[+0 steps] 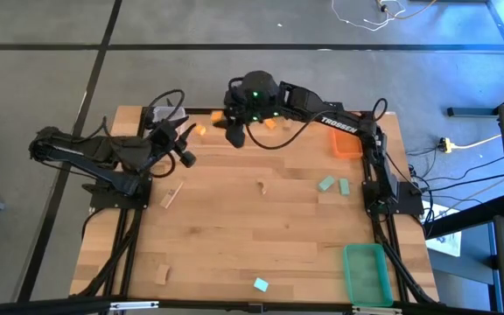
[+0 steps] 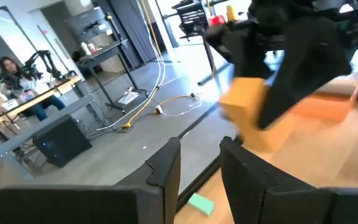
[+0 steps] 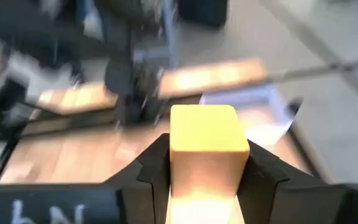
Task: Sort & place blocks by color
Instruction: Put the orange block into the transparent bin
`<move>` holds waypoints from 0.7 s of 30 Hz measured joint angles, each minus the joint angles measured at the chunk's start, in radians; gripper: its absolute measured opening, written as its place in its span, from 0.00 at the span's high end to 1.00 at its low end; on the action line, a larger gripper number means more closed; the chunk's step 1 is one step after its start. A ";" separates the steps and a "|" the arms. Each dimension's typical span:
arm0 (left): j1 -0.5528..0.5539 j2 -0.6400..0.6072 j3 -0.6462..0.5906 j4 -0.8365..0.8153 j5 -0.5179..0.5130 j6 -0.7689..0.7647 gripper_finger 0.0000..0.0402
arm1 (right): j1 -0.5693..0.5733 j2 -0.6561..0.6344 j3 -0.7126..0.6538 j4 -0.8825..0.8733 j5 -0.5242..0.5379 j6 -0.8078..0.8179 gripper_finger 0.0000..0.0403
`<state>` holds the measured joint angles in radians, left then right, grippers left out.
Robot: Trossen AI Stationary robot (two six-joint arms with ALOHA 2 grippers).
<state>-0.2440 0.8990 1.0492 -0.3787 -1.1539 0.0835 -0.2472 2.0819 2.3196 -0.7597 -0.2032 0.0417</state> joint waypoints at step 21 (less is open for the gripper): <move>-0.008 -0.030 0.001 -0.373 0.280 -0.291 0.75 | 0.045 0.221 0.000 -0.490 -0.012 0.110 0.68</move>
<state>-0.2516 0.8689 1.0498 -0.7516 -0.8743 -0.2079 -0.2021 2.3027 2.3199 -1.2494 -0.2152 0.1521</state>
